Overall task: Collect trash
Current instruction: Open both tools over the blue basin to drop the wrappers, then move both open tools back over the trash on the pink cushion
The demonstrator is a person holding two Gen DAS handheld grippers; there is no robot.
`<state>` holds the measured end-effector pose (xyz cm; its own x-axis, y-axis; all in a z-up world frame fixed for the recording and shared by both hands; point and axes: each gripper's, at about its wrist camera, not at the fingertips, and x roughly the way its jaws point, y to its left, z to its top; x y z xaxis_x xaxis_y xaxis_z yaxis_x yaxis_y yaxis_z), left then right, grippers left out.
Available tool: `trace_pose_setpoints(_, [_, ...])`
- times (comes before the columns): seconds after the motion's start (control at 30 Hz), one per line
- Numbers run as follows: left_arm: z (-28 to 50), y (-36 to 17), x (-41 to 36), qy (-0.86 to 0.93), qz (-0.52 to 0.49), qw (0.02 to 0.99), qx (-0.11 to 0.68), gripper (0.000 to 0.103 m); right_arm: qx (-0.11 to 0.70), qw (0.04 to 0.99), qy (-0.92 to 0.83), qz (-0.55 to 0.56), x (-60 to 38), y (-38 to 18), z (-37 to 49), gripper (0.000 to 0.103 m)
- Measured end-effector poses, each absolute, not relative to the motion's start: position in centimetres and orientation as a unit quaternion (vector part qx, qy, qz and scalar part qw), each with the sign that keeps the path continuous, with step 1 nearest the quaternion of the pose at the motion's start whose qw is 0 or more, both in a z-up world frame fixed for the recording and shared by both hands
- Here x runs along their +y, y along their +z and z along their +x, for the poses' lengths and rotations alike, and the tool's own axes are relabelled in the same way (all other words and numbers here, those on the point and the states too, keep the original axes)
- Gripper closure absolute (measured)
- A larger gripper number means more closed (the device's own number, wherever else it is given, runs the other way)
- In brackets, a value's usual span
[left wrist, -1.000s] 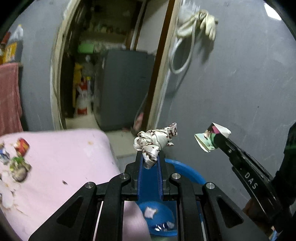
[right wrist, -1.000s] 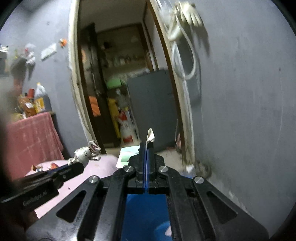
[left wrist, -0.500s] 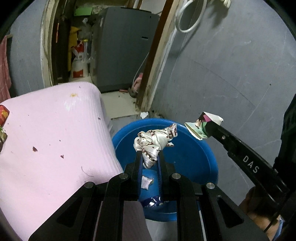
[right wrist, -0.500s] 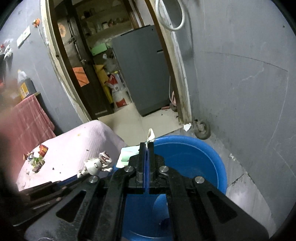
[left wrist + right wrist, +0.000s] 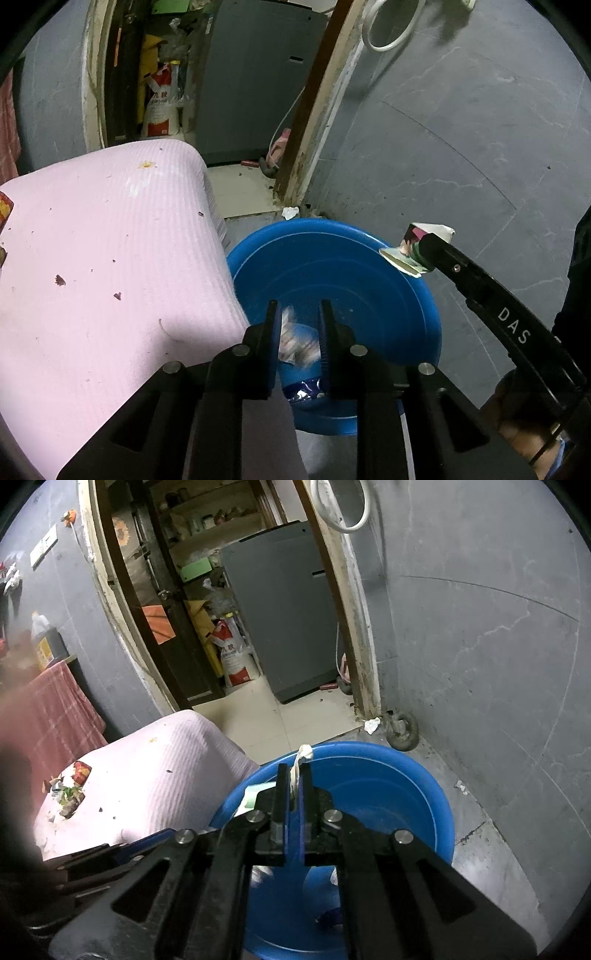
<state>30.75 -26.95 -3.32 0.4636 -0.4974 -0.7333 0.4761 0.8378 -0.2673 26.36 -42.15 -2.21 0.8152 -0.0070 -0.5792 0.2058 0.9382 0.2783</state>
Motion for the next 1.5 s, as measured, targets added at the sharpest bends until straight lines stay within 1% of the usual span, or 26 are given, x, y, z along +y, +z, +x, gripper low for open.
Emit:
trace_pose_setpoints(0.13, [30.6, -2.8, -26.1, -0.282, -0.023, 0.863, 0.42, 0.074, 0.298, 0.938, -0.057, 0.169, -42.5, -2.1, 26.3, 0.093])
trace_pose_setpoints(0.3, [30.2, -1.6, -24.6, -0.267, -0.035, 0.879, 0.394, 0.073, 0.284, 0.941, -0.06, 0.171, -42.4, -1.8, 26.0, 0.077])
trace_pose_setpoints(0.33, [30.2, -1.2, -24.0, -0.262, -0.039, 0.883, 0.387, 0.07, 0.28, 0.943, -0.061, 0.17, -42.4, -1.6, 25.9, 0.075])
trace_pose_setpoints(0.37, [30.1, -0.9, -23.5, -0.258, -0.043, 0.887, 0.381, 0.065, 0.275, 0.944, -0.06, 0.17, -42.2, -1.5, 25.9, 0.071])
trace_pose_setpoints(0.4, [30.1, -0.5, -22.9, -0.252, -0.05, 0.892, 0.373, 0.063, 0.27, 0.946, -0.058, 0.171, -42.1, -1.4, 25.8, 0.065])
trace_pose_setpoints(0.43, [30.1, -0.1, -22.2, -0.247, -0.056, 0.896, 0.366, 0.059, 0.265, 0.947, -0.057, 0.172, -42.0, -1.2, 25.7, 0.062])
trace_pose_setpoints(0.47, [30.0, 0.3, -21.6, -0.241, -0.063, 0.9, 0.358, 0.056, 0.257, 0.95, -0.054, 0.171, -41.8, -0.8, 25.7, 0.056])
trace_pose_setpoints(0.5, [29.9, 0.6, -21.0, -0.237, -0.067, 0.904, 0.351, 0.055, 0.249, 0.952, -0.052, 0.17, -41.5, -0.6, 25.6, 0.052])
trace_pose_setpoints(0.53, [29.8, 1.1, -20.3, -0.231, -0.072, 0.908, 0.342, 0.051, 0.244, 0.954, -0.05, 0.169, -41.3, -0.4, 25.5, 0.049])
trace_pose_setpoints(0.6, [29.6, 1.9, -18.9, -0.218, -0.08, 0.916, 0.325, 0.044, 0.223, 0.96, -0.043, 0.166, -40.6, 0.4, 25.2, 0.036])
trace_pose_setpoints(0.67, [29.1, 2.8, -17.2, -0.204, -0.09, 0.927, 0.301, 0.032, 0.2, 0.966, -0.036, 0.159, -39.7, 1.2, 24.9, 0.028])
trace_pose_setpoints(0.7, [28.9, 3.2, -16.7, -0.199, -0.092, 0.93, 0.293, 0.029, 0.19, 0.969, -0.033, 0.155, -39.2, 1.5, 24.7, 0.024])
trace_pose_setpoints(0.73, [28.6, 3.6, -15.9, -0.192, -0.095, 0.935, 0.282, 0.023, 0.181, 0.971, -0.03, 0.151, -38.7, 1.8, 24.6, 0.022])
trace_pose_setpoints(0.77, [28.4, 4.1, -15.2, -0.185, -0.097, 0.94, 0.27, 0.019, 0.17, 0.974, -0.026, 0.146, -38.2, 2.2, 24.4, 0.018])
trace_pose_setpoints(0.87, [27.5, 5.3, -13.3, -0.162, -0.093, 0.953, 0.237, 0.01, 0.132, 0.982, -0.014, 0.132, -36.5, 3.3, 23.7, 0.008])
trace_pose_setpoints(0.9, [27.2, 5.7, -12.7, -0.154, -0.088, 0.958, 0.226, 0.009, 0.122, 0.984, -0.011, 0.128, -36.1, 3.6, 23.5, 0.004])
trace_pose_setpoints(0.97, [26.8, 6.0, -12.0, -0.14, -0.079, 0.965, 0.207, 0.007, 0.099, 0.987, -0.001, 0.123, -35.2, 4.1, 23.1, 0.0])
trace_pose_setpoints(1.17, [25.5, 6.4, -9.3, -0.099, -0.065, 0.978, 0.171, 0.004, 0.04, 0.994, 0.033, 0.091, -31.8, 5.4, 21.8, 0.0])
trace_pose_setpoints(1.33, [24.2, 6.3, -6.6, -0.07, -0.058, 0.985, 0.149, 0.002, 0.017, 0.995, 0.053, 0.078, -29.3, 6.1, 21.5, 0.0])
trace_pose_setpoints(1.5, [23.1, 6.4, -3.8, -0.046, -0.053, 0.989, 0.131, 0.002, 0.009, 0.995, 0.073, 0.073, -27.3, 6.5, 21.6, 0.0])
